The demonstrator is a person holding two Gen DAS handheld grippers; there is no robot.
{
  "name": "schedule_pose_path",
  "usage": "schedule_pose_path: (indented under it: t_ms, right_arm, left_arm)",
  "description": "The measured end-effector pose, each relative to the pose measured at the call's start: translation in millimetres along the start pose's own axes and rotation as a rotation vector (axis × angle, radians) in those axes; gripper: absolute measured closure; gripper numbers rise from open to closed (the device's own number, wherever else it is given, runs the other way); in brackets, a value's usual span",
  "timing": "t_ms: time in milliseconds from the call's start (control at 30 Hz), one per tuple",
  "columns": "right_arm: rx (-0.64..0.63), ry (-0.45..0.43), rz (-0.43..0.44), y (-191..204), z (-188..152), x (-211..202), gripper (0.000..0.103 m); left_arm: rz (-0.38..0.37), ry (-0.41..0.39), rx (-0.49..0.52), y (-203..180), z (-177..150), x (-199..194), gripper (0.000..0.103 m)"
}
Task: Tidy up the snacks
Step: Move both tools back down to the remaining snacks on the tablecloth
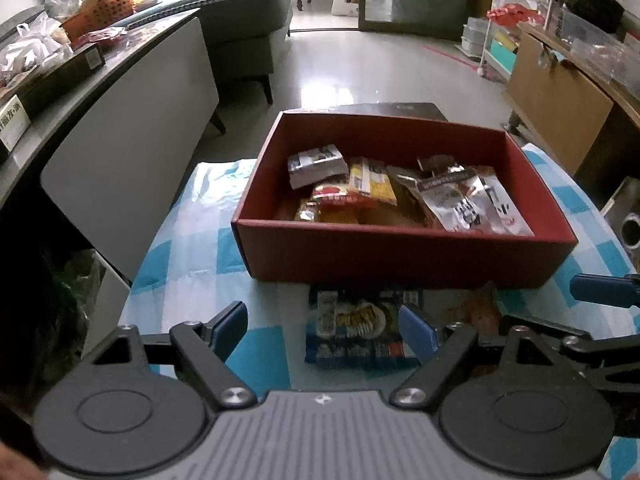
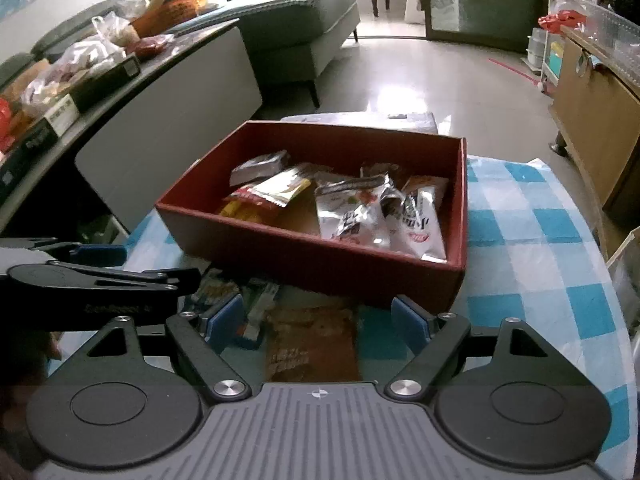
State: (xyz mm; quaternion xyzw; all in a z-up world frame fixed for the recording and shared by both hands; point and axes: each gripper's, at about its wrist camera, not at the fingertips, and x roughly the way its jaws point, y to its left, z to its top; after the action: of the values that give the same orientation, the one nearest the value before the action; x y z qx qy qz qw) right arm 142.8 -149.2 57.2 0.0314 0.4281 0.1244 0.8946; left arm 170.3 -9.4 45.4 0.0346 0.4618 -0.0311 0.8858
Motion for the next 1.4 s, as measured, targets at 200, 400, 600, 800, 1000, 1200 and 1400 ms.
schedule_pose_path:
  t_ms: [200, 400, 600, 800, 1000, 1200, 1400]
  right_arm:
    - [-0.011, 0.042, -0.001, 3.7, -11.0, 4.9, 0.017]
    - [-0.023, 0.092, -0.005, 5.6, -24.2, 12.1, 0.017]
    - [-0.031, 0.15, -0.018, 3.3, -32.6, 25.2, 0.017]
    - [-0.015, 0.186, -0.031, -2.0, -35.0, 38.1, 0.017]
    - [-0.024, 0.21, -0.028, 5.3, -33.0, 53.8, 0.016]
    - [-0.156, 0.191, -0.089, 25.0, -33.3, 69.5, 0.012]
    - [-0.188, 0.221, -0.069, 19.7, -36.1, 52.9, 0.029]
  left_arm:
    - [0.008, 0.014, 0.015, -1.2, -9.1, -0.3, 0.025]
    - [0.014, 0.03, 0.018, 3.9, -17.0, 1.3, 0.025]
    - [0.021, 0.054, -0.012, 17.2, -19.1, 6.6, 0.025]
    - [0.015, 0.075, -0.023, 23.3, -19.8, 10.0, 0.025]
    - [-0.006, 0.074, -0.027, 26.0, -18.7, 10.2, 0.025]
    - [-0.065, 0.132, -0.103, 30.8, -15.4, 25.5, 0.025]
    - [-0.086, 0.149, -0.145, 18.4, -5.7, 44.2, 0.025]
